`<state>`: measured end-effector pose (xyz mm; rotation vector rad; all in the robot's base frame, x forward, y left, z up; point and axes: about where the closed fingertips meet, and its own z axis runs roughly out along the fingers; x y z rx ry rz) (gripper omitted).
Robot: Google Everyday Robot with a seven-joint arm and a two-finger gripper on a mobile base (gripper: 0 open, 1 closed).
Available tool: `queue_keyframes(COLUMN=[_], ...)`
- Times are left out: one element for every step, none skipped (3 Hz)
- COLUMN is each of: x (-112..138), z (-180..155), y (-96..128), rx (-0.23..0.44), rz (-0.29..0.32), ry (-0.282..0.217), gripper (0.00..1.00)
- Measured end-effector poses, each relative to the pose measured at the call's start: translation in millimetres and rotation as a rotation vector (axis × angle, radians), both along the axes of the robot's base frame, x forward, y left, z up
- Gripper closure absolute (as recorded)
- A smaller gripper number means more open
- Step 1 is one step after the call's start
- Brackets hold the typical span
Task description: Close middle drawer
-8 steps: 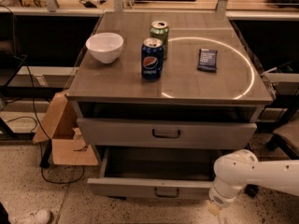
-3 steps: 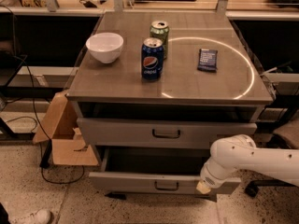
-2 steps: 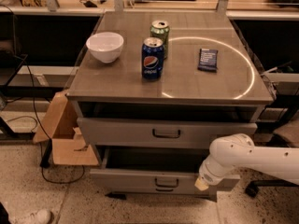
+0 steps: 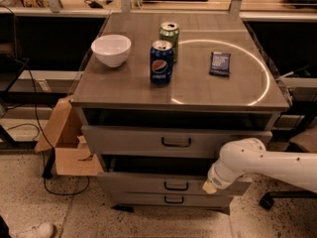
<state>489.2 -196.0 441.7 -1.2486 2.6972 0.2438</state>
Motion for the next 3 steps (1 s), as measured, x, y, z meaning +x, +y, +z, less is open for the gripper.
queue_keyframes(x=[15,20,23], z=[0,2,10], y=[3,3,0], rx=[0.016,0.029,0.044], rz=[-0.012,-0.022,-0.045], ry=[-0.033,-0.053,-0.079], gripper=[1.00,1.00,1.00])
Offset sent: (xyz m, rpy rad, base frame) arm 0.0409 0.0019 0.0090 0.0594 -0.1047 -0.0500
